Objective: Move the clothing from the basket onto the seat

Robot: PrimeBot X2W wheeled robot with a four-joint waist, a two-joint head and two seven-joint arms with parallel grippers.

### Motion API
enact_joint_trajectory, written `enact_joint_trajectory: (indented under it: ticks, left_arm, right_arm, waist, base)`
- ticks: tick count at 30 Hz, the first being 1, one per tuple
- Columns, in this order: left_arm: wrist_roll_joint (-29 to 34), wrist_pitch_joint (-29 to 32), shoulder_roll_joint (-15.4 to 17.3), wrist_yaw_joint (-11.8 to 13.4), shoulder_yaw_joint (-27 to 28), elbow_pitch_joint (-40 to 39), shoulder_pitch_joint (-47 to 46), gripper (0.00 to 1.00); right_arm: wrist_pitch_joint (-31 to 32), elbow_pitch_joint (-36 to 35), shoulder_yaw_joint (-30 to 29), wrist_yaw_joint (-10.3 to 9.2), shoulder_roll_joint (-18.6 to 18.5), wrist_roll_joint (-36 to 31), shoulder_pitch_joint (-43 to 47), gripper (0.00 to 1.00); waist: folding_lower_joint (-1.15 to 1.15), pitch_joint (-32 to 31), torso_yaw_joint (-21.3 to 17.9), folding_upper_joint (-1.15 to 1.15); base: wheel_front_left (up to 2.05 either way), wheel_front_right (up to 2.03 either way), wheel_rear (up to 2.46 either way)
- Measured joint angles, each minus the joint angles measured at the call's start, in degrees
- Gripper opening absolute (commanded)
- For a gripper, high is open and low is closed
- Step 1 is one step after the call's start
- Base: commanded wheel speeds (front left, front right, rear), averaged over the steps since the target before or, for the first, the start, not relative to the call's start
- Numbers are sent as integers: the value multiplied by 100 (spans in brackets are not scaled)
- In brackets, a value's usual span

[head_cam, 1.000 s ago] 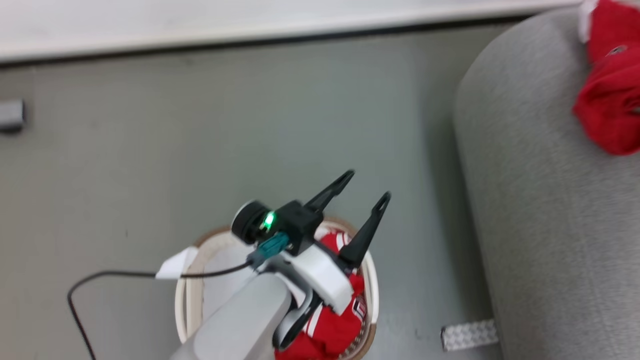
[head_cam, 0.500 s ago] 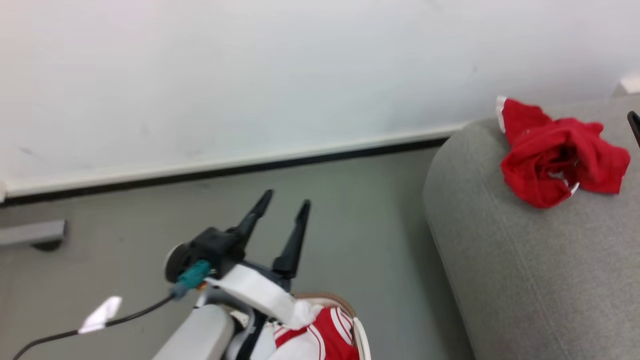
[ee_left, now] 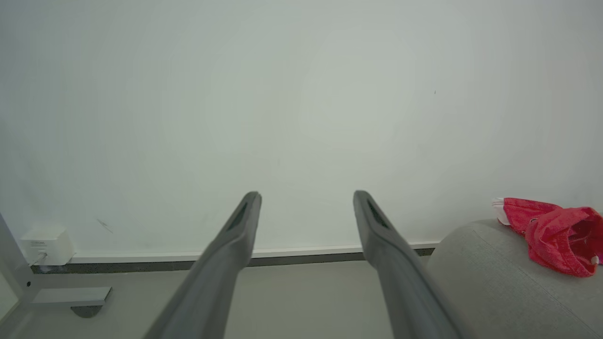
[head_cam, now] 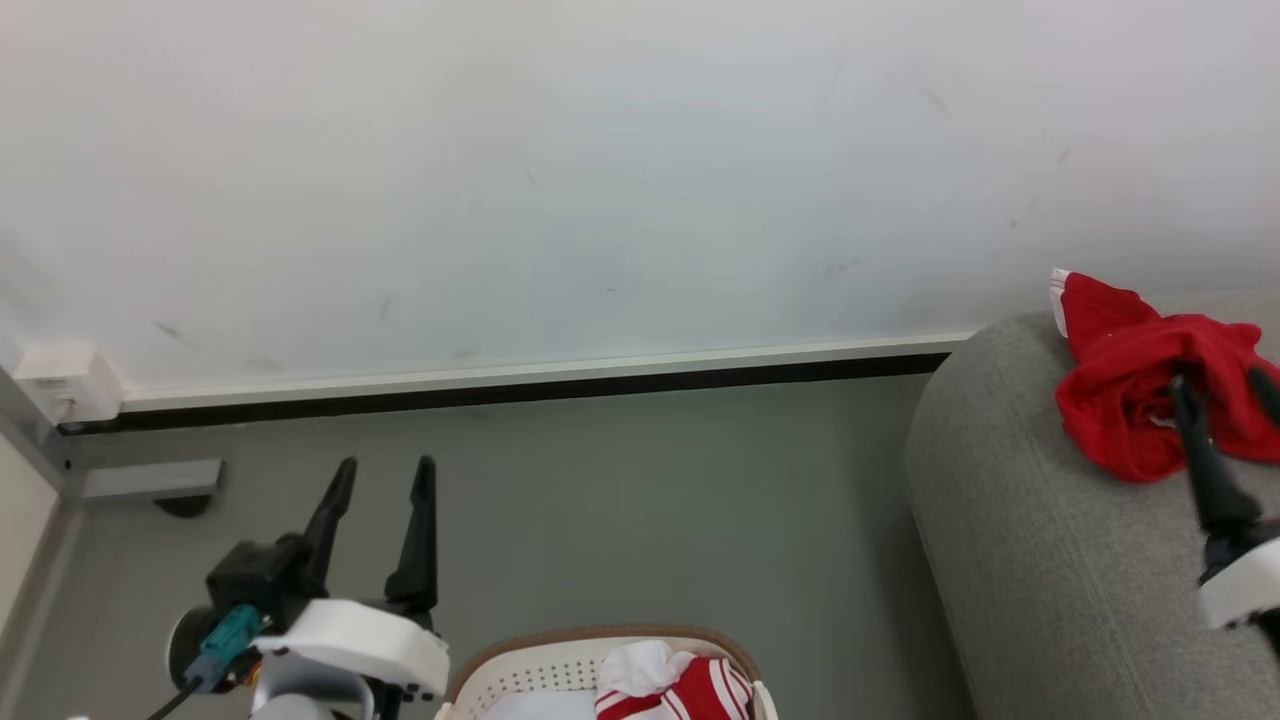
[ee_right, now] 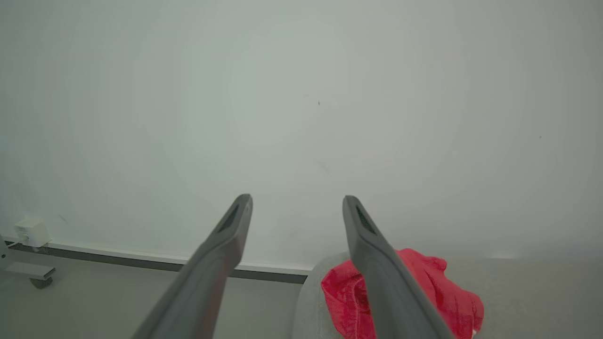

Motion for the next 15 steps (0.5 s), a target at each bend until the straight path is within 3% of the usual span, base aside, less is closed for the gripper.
enact_joint_trajectory:
  ticks: [10,15]
  left_arm:
    - [162,0,-452,-136,734,-37,654,100]
    - [393,0,-662,-230,1027,-57,839,100]
  right_arm:
    - [-33,-1199,-1343,0,1633,-1382,1612,100]
    - [-33,-1485,-1548,0,2175,-1814,2033,100]
  waist:
    - [1,-60,178,0]
    - [1,-31,208,0]
  base:
    - [0,0,0]
    - [0,0,0]
